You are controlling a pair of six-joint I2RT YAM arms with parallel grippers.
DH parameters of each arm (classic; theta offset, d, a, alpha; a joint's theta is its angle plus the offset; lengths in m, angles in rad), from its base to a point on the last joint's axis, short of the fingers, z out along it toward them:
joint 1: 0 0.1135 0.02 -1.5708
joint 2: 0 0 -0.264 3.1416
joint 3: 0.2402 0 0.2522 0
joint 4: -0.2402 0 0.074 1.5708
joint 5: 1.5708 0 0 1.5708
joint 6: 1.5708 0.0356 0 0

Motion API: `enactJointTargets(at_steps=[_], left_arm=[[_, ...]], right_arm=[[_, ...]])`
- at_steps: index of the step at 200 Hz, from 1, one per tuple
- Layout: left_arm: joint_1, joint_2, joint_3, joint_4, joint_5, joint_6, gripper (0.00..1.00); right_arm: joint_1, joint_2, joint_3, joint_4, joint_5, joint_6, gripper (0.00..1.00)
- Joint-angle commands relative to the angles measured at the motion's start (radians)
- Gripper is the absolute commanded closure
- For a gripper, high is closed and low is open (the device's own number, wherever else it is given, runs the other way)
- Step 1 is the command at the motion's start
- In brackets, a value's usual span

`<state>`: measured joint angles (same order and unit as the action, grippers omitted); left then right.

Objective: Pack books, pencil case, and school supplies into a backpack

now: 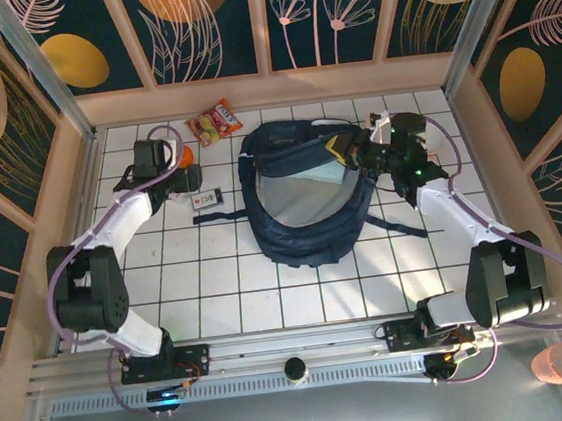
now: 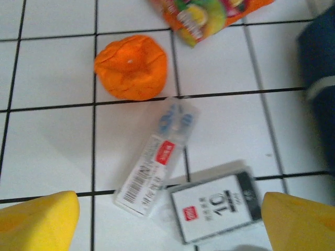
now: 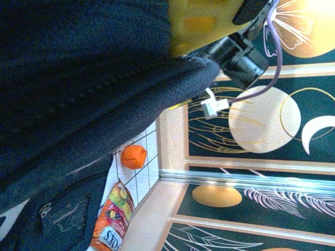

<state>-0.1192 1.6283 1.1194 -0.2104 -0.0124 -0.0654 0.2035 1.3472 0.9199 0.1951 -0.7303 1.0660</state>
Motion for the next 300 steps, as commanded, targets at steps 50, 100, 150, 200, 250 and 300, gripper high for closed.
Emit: enactJointTargets(at_steps=[50, 100, 150, 200, 250, 300], left_arm=[[0.023, 0.311, 0.221, -0.12, -0.085, 0.123, 0.16], [0.023, 0.418, 0.306, -0.128, -0.08, 0.154, 0.18], [0.023, 0.483, 0.349, -0.138, -0.032, 0.154, 0.19], [0.022, 0.518, 0.36, -0.131, -0.015, 0.148, 0.28], [0.022, 0.463, 0.35, -0.131, 0.032, 0.112, 0.28], [0.022, 0.33, 0.404, -0.182, 0.052, 0.09, 0.2]], right_arm=[[-0.027, -0.063, 0.004, 0.007, 0.017, -0.067, 0.94], [-0.028, -0.066, -0.007, 0.003, 0.018, -0.069, 0.94], [-0.031, -0.068, -0.008, -0.002, 0.017, -0.073, 0.94], [-0.036, -0.071, -0.013, -0.008, 0.016, -0.076, 0.94], [-0.043, -0.077, -0.013, -0.016, 0.016, -0.079, 0.94], [-0.042, -0.072, -0.01, -0.011, 0.014, -0.076, 0.94]])
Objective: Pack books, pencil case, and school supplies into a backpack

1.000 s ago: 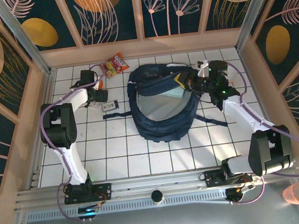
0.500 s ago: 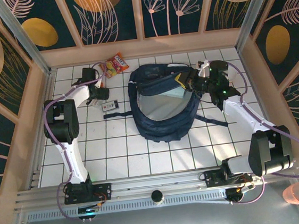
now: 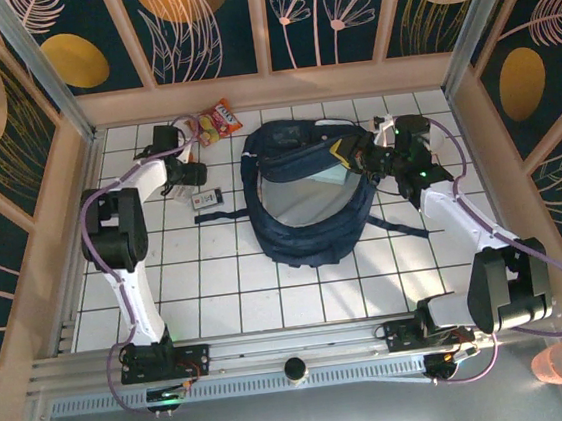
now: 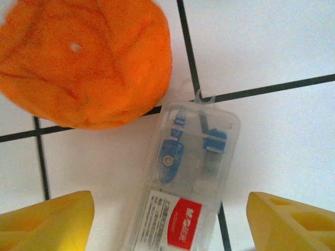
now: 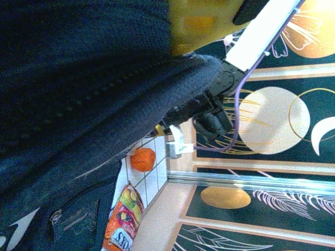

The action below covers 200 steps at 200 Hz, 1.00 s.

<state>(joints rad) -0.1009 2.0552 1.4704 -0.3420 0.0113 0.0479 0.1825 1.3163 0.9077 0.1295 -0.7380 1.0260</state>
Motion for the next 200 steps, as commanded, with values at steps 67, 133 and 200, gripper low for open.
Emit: enactJointTargets(at_steps=[67, 133, 200], left_arm=[[0.004, -0.045, 0.099, -0.167, 0.044, -0.008, 0.18], [0.004, 0.083, 0.122, -0.145, 0.015, -0.013, 0.21], [0.003, 0.118, 0.086, -0.08, -0.045, -0.022, 0.38]], right_arm=[[-0.021, -0.043, -0.012, 0.07, 0.019, -0.028, 0.94], [-0.024, -0.054, -0.012, 0.056, 0.023, -0.038, 0.94], [-0.027, -0.044, -0.003, 0.053, 0.02, -0.038, 0.94]])
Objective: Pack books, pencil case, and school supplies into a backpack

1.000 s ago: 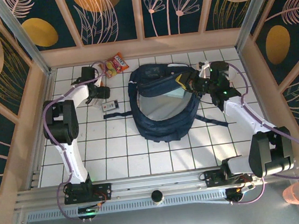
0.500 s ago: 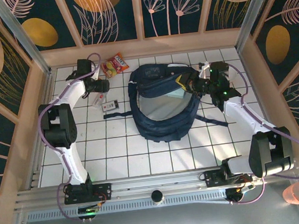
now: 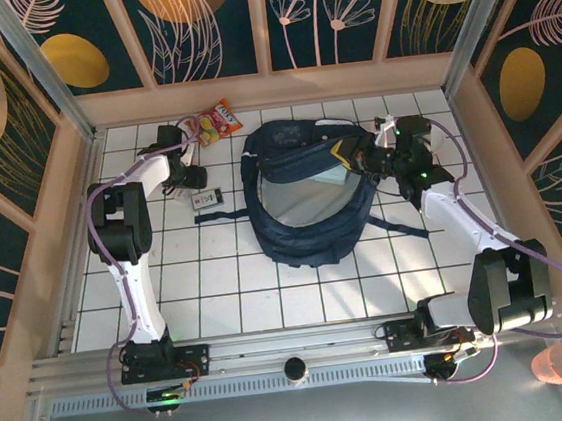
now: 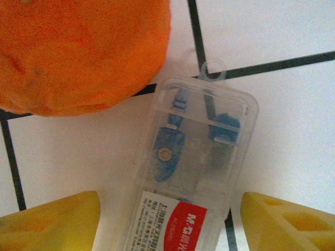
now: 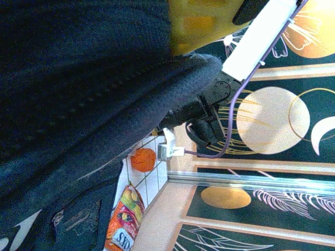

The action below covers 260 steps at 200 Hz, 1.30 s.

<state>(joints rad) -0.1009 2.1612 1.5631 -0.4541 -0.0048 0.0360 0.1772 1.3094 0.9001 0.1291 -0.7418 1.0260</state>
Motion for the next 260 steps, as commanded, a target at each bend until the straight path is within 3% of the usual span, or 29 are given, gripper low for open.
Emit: enactJointTargets(at_steps=[1, 55, 101, 123, 143, 173, 210, 227, 260], left_arm=[[0.004, 0.012, -0.008, 0.034, -0.029, -0.011, 0.38], [0.003, -0.096, -0.08, 0.069, 0.0, -0.035, 0.58], [0.002, -0.249, -0.125, 0.066, 0.086, -0.057, 0.64], [-0.007, -0.348, -0.133, 0.058, 0.189, -0.029, 0.64], [-0.046, -0.44, -0.137, 0.047, 0.292, 0.059, 0.66], [-0.186, -0.641, -0.199, 0.076, 0.478, 0.323, 0.65], [-0.294, -0.854, -0.392, 0.307, 0.738, 0.483, 0.67], [-0.313, -0.929, -0.468, 0.402, 0.779, 0.495, 0.67], [-0.363, -0.959, -0.463, 0.281, 0.805, 0.619, 0.66]], right_arm=[[-0.021, -0.038, 0.005, 0.054, 0.024, -0.037, 0.94], [-0.022, -0.024, 0.015, 0.064, 0.019, -0.032, 0.94], [-0.022, -0.018, 0.014, 0.078, 0.015, -0.024, 0.94], [-0.022, -0.017, 0.011, 0.081, 0.015, -0.025, 0.94], [-0.021, -0.012, 0.017, 0.084, 0.013, -0.023, 0.94], [-0.021, 0.003, 0.025, 0.093, 0.009, -0.022, 0.94], [-0.022, 0.01, 0.027, 0.106, 0.005, -0.014, 0.94], [-0.022, 0.009, 0.029, 0.098, 0.007, -0.019, 0.94], [-0.023, 0.016, 0.034, 0.086, 0.009, -0.024, 0.94]])
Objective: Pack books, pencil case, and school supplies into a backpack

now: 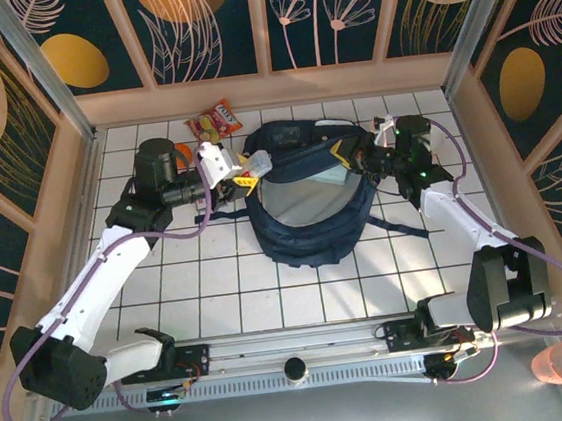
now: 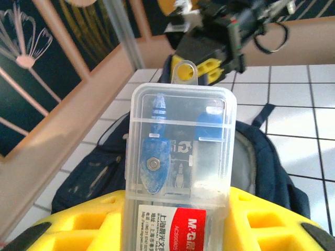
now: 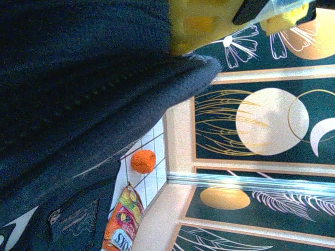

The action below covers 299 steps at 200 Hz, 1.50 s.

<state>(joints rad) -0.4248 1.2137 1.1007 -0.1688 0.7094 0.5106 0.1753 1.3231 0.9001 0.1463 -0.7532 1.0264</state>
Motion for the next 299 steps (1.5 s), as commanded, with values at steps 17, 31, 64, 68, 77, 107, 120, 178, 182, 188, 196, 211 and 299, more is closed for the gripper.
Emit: enactJointTargets(at_steps=[17, 31, 64, 68, 77, 107, 120, 178, 182, 188, 196, 211, 299], left_arm=[[-0.092, 0.006, -0.008, -0.051, 0.042, 0.191, 0.65], [-0.149, 0.037, -0.013, -0.077, -0.027, 0.237, 0.65], [-0.259, 0.162, 0.001, -0.074, -0.195, 0.345, 0.66], [-0.267, 0.179, 0.007, -0.067, -0.21, 0.356, 0.65], [-0.283, 0.222, 0.021, -0.053, -0.239, 0.384, 0.65], [-0.309, 0.368, 0.091, 0.022, -0.313, 0.412, 0.65], [-0.326, 0.439, 0.142, -0.007, -0.35, 0.448, 0.65], [-0.362, 0.687, 0.328, -0.033, -0.51, 0.461, 0.64], [-0.361, 0.695, 0.335, -0.034, -0.51, 0.46, 0.64], [-0.361, 0.704, 0.343, -0.038, -0.51, 0.461, 0.64], [-0.362, 0.714, 0.352, -0.041, -0.514, 0.465, 0.64], [-0.361, 0.724, 0.36, -0.04, -0.527, 0.465, 0.64], [-0.361, 0.654, 0.297, 0.089, -0.566, 0.384, 0.2]], right_arm=[[-0.021, 0.004, 0.038, 0.07, 0.023, -0.024, 0.94], [-0.02, 0.001, 0.04, 0.072, 0.026, -0.023, 0.94], [-0.02, -0.005, 0.039, 0.07, 0.029, -0.016, 0.94], [-0.02, -0.007, 0.039, 0.07, 0.029, -0.016, 0.94], [-0.019, -0.011, 0.038, 0.067, 0.032, -0.017, 0.94], [-0.02, -0.027, 0.029, 0.053, 0.041, -0.019, 0.94], [-0.02, -0.031, 0.027, 0.049, 0.043, -0.018, 0.94], [-0.019, -0.025, 0.022, 0.059, 0.039, -0.012, 0.94], [-0.018, -0.025, 0.023, 0.059, 0.038, -0.012, 0.94], [-0.018, -0.025, 0.022, 0.058, 0.039, -0.014, 0.94], [-0.018, -0.028, 0.022, 0.056, 0.04, -0.014, 0.94], [-0.018, -0.03, 0.02, 0.055, 0.04, -0.014, 0.94], [-0.019, -0.021, 0.02, 0.073, 0.031, -0.006, 0.94]])
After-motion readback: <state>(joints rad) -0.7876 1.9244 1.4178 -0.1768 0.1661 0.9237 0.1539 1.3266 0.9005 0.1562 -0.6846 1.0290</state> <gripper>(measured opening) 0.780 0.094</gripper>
